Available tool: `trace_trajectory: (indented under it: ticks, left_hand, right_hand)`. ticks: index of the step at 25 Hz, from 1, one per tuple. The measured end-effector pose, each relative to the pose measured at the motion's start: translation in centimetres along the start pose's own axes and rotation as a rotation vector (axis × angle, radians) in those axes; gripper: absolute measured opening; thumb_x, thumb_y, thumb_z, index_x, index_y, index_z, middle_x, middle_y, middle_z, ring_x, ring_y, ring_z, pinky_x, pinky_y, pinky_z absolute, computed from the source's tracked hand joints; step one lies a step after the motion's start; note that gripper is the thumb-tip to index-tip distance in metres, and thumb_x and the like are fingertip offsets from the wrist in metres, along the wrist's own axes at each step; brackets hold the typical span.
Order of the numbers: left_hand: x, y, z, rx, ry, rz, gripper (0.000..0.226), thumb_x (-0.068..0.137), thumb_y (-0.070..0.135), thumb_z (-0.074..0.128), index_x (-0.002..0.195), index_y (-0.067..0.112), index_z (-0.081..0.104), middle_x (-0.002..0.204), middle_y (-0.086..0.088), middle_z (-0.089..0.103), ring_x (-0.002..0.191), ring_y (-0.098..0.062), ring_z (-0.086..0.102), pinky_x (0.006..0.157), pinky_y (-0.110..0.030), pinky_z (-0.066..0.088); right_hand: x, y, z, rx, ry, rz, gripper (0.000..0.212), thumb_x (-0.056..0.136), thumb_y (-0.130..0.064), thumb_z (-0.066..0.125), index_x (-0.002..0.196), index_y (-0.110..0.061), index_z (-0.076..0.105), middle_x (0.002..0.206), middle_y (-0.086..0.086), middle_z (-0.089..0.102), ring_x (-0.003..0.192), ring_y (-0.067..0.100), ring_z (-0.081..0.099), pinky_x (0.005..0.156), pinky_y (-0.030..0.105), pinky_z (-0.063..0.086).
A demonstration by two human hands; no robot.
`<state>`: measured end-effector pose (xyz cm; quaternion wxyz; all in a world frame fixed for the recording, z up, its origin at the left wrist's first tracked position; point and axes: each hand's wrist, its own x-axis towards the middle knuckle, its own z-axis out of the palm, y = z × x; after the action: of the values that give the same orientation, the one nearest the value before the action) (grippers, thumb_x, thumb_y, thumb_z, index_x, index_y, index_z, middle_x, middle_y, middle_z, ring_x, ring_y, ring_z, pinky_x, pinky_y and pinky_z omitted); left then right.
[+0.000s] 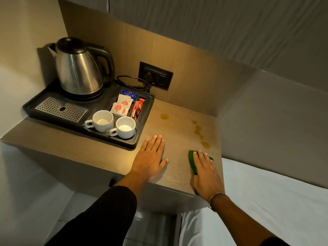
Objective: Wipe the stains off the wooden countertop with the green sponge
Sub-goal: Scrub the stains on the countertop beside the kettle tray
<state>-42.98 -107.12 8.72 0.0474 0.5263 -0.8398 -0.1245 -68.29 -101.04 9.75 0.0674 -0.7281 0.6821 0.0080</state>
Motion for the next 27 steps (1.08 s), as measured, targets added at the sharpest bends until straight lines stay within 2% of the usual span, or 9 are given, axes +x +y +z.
trace_trajectory:
  ticks: [3,5,9,12,17,21,24,26,27]
  left_hand:
    - [0.4,-0.6,0.7,-0.021,0.011,0.004,0.08,0.105,0.062,0.023,0.166,0.016,0.0,0.178,-0.011,-0.004,0.163,-0.027,-0.01,0.132,-0.057,0.0]
    - [0.5,-0.7,1.1,-0.021,0.017,0.013,0.081,0.102,0.068,0.02,0.167,0.022,0.001,0.178,-0.008,-0.006,0.162,-0.027,-0.013,0.131,-0.061,-0.002]
    - [0.4,-1.0,1.8,-0.044,0.057,0.003,0.079,0.101,0.07,0.019,0.167,0.029,0.005,0.179,-0.005,-0.002,0.163,-0.025,-0.011,0.13,-0.064,-0.002]
    - [0.5,-1.0,2.1,-0.05,0.071,-0.001,0.076,0.102,0.07,0.019,0.167,0.031,0.005,0.179,-0.003,-0.003,0.163,-0.023,-0.011,0.13,-0.063,-0.001]
    - [0.6,-1.2,2.6,-0.04,0.108,0.0,0.076,0.102,0.07,0.019,0.166,0.033,0.004,0.178,-0.001,-0.004,0.163,-0.023,-0.009,0.13,-0.061,0.0]
    - [0.6,-1.2,2.7,-0.056,0.11,-0.009,0.076,0.103,0.071,0.02,0.166,0.034,0.003,0.178,0.0,-0.005,0.163,-0.022,-0.01,0.131,-0.059,-0.003]
    - [0.6,-1.1,2.6,-0.071,0.12,-0.008,0.075,0.103,0.07,0.021,0.166,0.034,0.006,0.178,0.001,-0.005,0.163,-0.02,-0.011,0.131,-0.058,-0.004]
    - [0.6,-1.2,2.6,-0.065,0.128,-0.003,0.075,0.103,0.069,0.022,0.167,0.034,0.006,0.178,0.001,-0.005,0.163,-0.02,-0.011,0.131,-0.058,-0.005]
    - [0.7,-1.2,2.6,-0.067,0.122,-0.001,0.075,0.103,0.069,0.023,0.167,0.034,0.006,0.178,0.001,-0.006,0.163,-0.02,-0.011,0.131,-0.057,-0.006]
  right_hand:
    - [-0.1,0.0,0.0,0.095,0.042,-0.019,0.083,0.095,-0.056,0.044,0.164,-0.028,0.008,0.17,-0.006,0.002,0.158,0.022,-0.001,0.127,0.047,0.007]
    - [0.7,-0.1,-0.1,0.121,0.086,-0.015,0.075,0.102,-0.062,0.037,0.164,-0.029,0.012,0.169,-0.009,0.004,0.159,0.019,-0.002,0.128,0.048,0.007]
    - [0.0,-0.4,0.5,0.165,0.138,-0.076,0.056,0.109,-0.044,0.031,0.162,-0.031,0.019,0.17,-0.007,0.016,0.159,0.017,0.007,0.128,0.052,0.013]
    - [-2.7,3.5,0.9,0.198,0.064,-0.167,0.055,0.108,-0.047,0.028,0.162,-0.04,0.015,0.171,-0.013,0.015,0.159,0.011,0.007,0.128,0.051,0.012]
    - [5.5,4.2,-1.7,0.331,0.14,-0.02,0.053,0.107,-0.026,0.05,0.158,-0.021,0.036,0.165,0.003,0.035,0.156,0.022,0.023,0.128,0.05,0.015]
    - [2.1,5.2,0.3,0.273,0.098,-0.261,0.057,0.106,-0.041,0.043,0.16,-0.038,0.026,0.168,-0.013,0.027,0.157,0.008,0.016,0.128,0.045,0.013]
    - [6.2,7.4,-1.0,0.321,0.153,-0.14,0.055,0.106,-0.031,0.051,0.159,-0.029,0.035,0.165,-0.004,0.036,0.156,0.018,0.024,0.126,0.054,0.021]
    - [10.4,5.3,-2.5,0.367,0.151,-0.035,0.054,0.106,-0.021,0.053,0.158,-0.019,0.037,0.165,0.006,0.038,0.155,0.025,0.025,0.126,0.054,0.02]
    - [10.6,4.4,-2.4,0.35,0.145,-0.06,0.054,0.106,-0.021,0.052,0.158,-0.019,0.036,0.165,0.005,0.036,0.156,0.024,0.023,0.127,0.052,0.019]
